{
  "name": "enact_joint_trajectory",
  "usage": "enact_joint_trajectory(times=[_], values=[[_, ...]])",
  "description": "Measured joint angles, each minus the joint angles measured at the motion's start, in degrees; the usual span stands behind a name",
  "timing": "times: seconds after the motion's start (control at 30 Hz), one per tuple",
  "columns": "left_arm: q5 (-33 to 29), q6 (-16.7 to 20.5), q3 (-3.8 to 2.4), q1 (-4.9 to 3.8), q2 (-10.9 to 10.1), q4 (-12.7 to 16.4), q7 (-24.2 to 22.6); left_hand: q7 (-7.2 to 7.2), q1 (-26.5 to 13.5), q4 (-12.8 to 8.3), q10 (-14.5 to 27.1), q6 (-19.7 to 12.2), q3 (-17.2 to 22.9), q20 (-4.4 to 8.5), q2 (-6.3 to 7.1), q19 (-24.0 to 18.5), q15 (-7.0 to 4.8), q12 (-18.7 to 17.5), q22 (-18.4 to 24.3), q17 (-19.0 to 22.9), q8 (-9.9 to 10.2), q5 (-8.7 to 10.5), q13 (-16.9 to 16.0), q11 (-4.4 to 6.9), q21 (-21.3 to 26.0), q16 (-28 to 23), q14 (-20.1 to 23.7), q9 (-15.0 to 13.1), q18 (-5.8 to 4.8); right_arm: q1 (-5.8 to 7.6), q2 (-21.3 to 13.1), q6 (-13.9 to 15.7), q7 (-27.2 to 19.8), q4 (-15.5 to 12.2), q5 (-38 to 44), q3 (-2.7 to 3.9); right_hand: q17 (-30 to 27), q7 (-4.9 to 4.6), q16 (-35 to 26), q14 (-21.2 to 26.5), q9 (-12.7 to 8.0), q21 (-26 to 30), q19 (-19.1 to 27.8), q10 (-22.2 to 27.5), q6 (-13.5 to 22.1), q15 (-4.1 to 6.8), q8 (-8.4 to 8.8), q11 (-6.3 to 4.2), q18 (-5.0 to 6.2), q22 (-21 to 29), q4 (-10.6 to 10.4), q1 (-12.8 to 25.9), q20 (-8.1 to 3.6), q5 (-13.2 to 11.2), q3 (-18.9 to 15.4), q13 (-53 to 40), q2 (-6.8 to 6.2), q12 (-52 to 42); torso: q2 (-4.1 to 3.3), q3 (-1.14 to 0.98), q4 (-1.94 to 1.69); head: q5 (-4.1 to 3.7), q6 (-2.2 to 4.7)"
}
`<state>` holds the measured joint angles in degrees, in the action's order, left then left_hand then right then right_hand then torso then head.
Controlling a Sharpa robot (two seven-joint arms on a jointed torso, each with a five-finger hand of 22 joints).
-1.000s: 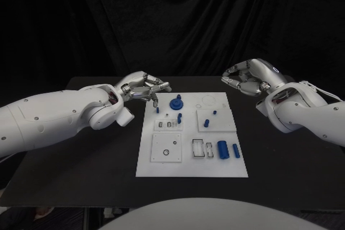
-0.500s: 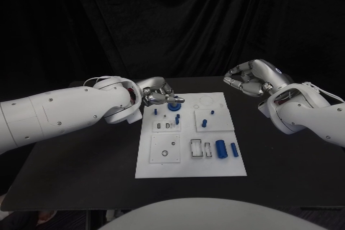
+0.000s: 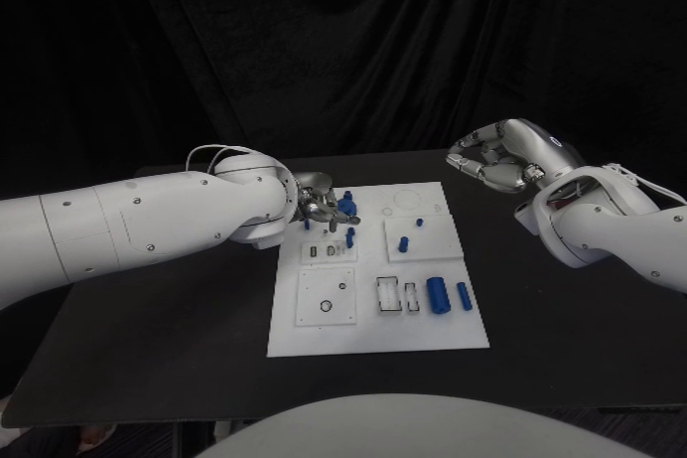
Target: Assemble the parts on the task board
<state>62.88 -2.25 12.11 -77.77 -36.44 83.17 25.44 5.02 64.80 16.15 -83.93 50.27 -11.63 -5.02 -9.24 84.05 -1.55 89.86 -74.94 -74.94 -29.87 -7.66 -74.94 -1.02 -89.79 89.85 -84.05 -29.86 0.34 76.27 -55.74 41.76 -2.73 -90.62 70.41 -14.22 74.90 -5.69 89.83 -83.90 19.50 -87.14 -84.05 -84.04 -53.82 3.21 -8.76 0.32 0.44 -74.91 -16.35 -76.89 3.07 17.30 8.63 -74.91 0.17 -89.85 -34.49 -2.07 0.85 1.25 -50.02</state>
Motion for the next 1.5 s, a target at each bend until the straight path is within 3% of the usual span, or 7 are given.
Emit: enact_joint_trajectory(times=[0.23, 0.37, 0.63, 0.9, 1.1, 1.5], values=[[0.7, -1.1, 0.00, -0.01, 1.0, -0.5, 3.4, -0.97, 0.2, -1.4, 0.0, -0.1, 1.4, 0.74, -0.19, -0.1, -0.81, 0.0, 0.0, 0.0, -2.0, -4.15, 0.0, 0.81, 0.0, 0.0, 0.0, -6.7, 0.00, 0.00, 0.3, -0.1, 0.3, 0.1, 0.0, 0.00, 0.0, 0.00, 0.0, -0.2, -0.1, 0.0, 0.2, 0.0, 0.0, -0.16, 0.00, 0.00, 0.00, 0.0, 0.0, 0.0, 0.21, 0.0, 0.0, 0.0, 0.00, 0.0, -0.18, -0.17, 0.46, 0.60, 0.00], [0.9, -1.9, 0.00, -0.01, 1.7, -0.9, 4.4, -1.34, 0.7, -2.0, 0.0, -0.5, 2.0, 0.74, -0.62, -0.1, -0.82, 0.0, 0.0, 0.0, -2.0, -5.74, 0.0, 0.81, 0.0, 0.0, 0.0, -8.2, 0.00, 0.00, 0.4, -0.2, 0.4, 0.2, 0.0, 0.00, 0.0, 0.00, 0.0, -0.2, -0.1, 0.0, 0.2, 0.0, 0.0, -0.15, 0.00, 0.00, 0.00, 0.0, 0.0, 0.0, 0.21, 0.0, 0.0, 0.0, 0.00, 0.0, -0.34, -0.30, 0.68, 0.97, 0.00], [1.1, -2.8, 0.01, 0.01, 3.1, -2.1, 5.3, -1.31, 1.6, -3.1, 0.0, -1.2, 3.1, 0.73, -0.19, -0.1, -0.82, 0.0, 0.0, 0.0, -1.0, -8.23, 0.0, 0.81, 0.0, 0.0, 0.0, -10.1, 0.01, 0.00, 0.4, -0.4, 0.6, 0.1, 0.0, -0.01, 0.0, 0.00, 0.0, -0.2, -0.2, 0.0, 0.2, 0.0, 0.0, -0.15, 0.23, 0.42, 0.00, 0.0, 0.0, 0.0, 0.21, 0.4, 0.0, 0.0, 0.00, 0.0, -0.58, -0.65, 1.07, 1.38, 0.02], [1.2, -2.9, 0.01, 0.13, 4.5, -3.5, 5.8, -1.23, 2.1, -3.7, 0.0, -1.2, 3.7, 0.73, -0.22, -0.1, -0.81, 0.0, 0.0, 0.0, -1.0, -8.98, 0.0, 0.81, 0.0, 0.0, 0.0, -11.4, 0.01, 0.00, 0.4, -0.6, 0.8, 0.1, -0.1, -0.01, 0.0, 0.00, 0.0, -0.1, -0.3, 0.0, 0.0, 0.0, 0.0, -0.52, 0.23, 0.42, 0.00, 0.0, 0.0, -0.3, 0.42, 1.0, 0.3, 0.0, -0.33, 0.0, -0.64, -0.88, 1.15, 1.05, 0.02], [1.2, -2.9, 0.01, 0.32, 5.0, -4.2, 6.3, -1.23, 2.4, -4.2, -0.1, -1.2, 4.7, 0.93, 0.09, 0.1, -0.81, 0.0, 0.0, 0.0, -1.0, -10.01, 0.0, 0.91, 0.0, 0.0, 0.0, -13.0, 0.01, 0.00, 0.5, -0.8, 0.9, 0.1, -0.1, -0.01, 0.0, 0.00, 0.0, -0.1, -0.3, 0.0, 0.0, 0.0, 0.0, -0.52, 0.44, 0.42, 0.00, 0.0, 0.0, -0.6, 0.41, 1.3, 0.3, 0.0, -0.56, 0.0, -0.68, -0.95, 1.12, 0.99, 0.03], [1.2, -2.9, 0.01, 1.25, 5.6, -5.2, 7.5, -1.44, 2.6, -4.3, 0.0, -1.0, 5.1, 1.14, 0.31, -0.1, -1.23, 0.0, 0.0, 0.0, -1.0, -10.02, 0.0, 1.21, 0.0, 0.0, 0.0, -14.5, 0.02, 0.00, 0.9, -1.1, 1.0, 0.5, -0.1, -0.01, 0.0, 0.00, 0.0, -0.1, -0.3, 0.0, 0.0, 0.0, 0.0, -0.52, 0.44, 0.82, 0.00, 0.0, 0.2, -0.8, 0.41, 2.0, 0.5, 0.0, -0.31, 0.0, -0.55, -1.05, 1.18, 0.85, 0.03]])
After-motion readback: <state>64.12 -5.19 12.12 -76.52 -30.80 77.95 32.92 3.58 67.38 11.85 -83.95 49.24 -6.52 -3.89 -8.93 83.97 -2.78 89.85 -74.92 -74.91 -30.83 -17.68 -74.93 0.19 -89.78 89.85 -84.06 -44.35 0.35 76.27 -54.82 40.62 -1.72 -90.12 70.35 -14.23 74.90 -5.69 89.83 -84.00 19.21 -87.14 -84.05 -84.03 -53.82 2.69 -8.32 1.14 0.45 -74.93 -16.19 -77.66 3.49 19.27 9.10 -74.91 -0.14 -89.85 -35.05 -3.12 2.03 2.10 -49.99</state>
